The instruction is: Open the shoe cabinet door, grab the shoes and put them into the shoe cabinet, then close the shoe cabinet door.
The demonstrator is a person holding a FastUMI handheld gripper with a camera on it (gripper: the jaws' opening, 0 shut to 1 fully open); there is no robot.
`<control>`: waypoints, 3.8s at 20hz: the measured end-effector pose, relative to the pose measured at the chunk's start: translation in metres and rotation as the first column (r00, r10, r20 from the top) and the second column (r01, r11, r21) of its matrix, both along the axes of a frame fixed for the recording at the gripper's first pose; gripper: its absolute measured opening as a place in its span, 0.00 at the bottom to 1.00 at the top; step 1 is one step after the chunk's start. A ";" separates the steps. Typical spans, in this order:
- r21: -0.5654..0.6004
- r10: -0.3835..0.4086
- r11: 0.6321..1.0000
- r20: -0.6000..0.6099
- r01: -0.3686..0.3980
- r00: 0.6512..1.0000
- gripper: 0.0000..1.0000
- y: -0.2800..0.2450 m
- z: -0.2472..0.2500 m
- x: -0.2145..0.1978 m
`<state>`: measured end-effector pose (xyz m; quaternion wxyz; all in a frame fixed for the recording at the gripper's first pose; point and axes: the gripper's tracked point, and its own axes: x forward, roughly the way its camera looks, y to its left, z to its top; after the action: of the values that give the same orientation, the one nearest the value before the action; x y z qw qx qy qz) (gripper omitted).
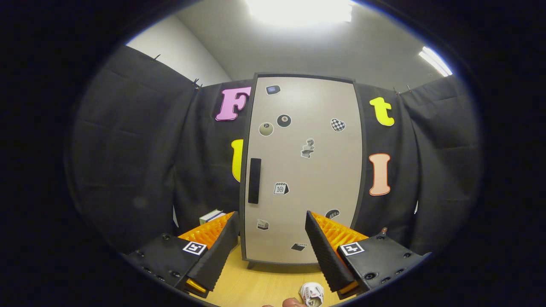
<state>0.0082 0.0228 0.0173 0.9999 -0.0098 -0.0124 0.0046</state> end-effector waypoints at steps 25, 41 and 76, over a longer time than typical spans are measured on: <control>-0.084 -0.044 0.996 -0.037 0.041 0.998 0.97 0.030 0.013 0.230; -0.021 -0.088 0.996 -0.121 0.086 0.989 0.34 0.048 0.003 0.253; 0.041 0.133 0.991 -0.102 -0.129 0.986 0.09 0.029 0.005 0.181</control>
<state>0.1893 0.0520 0.0227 0.9967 0.0087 0.0391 0.0705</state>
